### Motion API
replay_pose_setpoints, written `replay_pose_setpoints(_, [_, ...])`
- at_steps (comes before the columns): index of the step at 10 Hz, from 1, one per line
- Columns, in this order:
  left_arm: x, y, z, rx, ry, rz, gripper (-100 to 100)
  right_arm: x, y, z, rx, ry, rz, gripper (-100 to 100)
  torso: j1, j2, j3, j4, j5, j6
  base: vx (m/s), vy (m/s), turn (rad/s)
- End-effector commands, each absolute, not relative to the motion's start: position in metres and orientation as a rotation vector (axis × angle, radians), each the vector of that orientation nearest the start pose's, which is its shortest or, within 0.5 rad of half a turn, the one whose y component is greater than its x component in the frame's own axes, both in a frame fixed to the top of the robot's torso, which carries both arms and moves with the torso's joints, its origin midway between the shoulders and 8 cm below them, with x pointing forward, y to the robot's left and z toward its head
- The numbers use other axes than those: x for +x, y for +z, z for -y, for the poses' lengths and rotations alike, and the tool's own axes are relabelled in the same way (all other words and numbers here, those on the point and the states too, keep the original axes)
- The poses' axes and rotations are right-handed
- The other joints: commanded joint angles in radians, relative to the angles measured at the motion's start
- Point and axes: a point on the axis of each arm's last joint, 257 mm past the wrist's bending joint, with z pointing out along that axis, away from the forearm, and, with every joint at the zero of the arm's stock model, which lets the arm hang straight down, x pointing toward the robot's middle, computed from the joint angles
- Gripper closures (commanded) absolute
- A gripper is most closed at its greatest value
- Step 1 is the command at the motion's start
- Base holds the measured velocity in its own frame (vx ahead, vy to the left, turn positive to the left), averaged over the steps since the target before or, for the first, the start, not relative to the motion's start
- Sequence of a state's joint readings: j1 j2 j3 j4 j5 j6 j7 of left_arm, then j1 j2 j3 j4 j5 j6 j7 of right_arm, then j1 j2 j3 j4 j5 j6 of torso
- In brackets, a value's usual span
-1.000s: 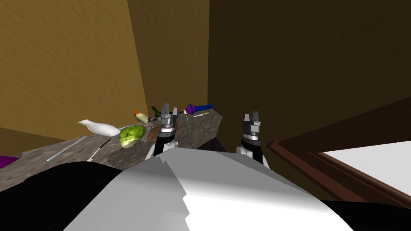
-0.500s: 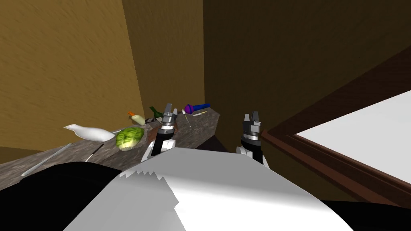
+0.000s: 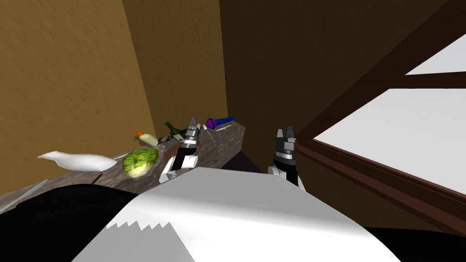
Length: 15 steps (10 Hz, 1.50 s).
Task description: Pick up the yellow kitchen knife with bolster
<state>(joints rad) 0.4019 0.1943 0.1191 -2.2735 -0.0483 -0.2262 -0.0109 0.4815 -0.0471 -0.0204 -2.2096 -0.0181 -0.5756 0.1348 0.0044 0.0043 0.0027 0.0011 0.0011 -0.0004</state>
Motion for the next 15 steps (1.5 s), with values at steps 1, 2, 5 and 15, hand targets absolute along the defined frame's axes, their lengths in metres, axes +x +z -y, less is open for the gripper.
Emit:
replay_pose_setpoints(1, [0.403,-0.002,-0.319,-0.653,-1.051,-0.921,-100,0.345,0.014,0.283,0.564,1.180,-0.652,0,0.000,0.000,0.000,0.000,0.000,0.000,-0.085,0.054,-0.255])
replay_pose_setpoints(2, [0.405,-0.007,-0.321,-0.671,-1.043,-0.934,-100,0.345,0.014,0.283,0.564,1.180,-0.652,0,0.001,0.000,0.000,0.000,0.000,0.001,-0.082,0.052,-0.129])
replay_pose_setpoints(5, [0.425,-0.024,-0.346,-0.730,-0.968,-0.987,-100,0.345,0.014,0.283,0.564,1.180,-0.652,0,0.000,0.000,0.000,0.000,0.000,0.000,-0.093,0.049,-0.203])
replay_pose_setpoints(15, [0.457,-0.075,-0.396,-0.909,-0.812,-1.121,-100,0.345,0.014,0.283,0.564,1.180,-0.652,0,0.001,-0.002,-0.001,-0.001,0.000,0.000,-0.056,0.034,-0.137])
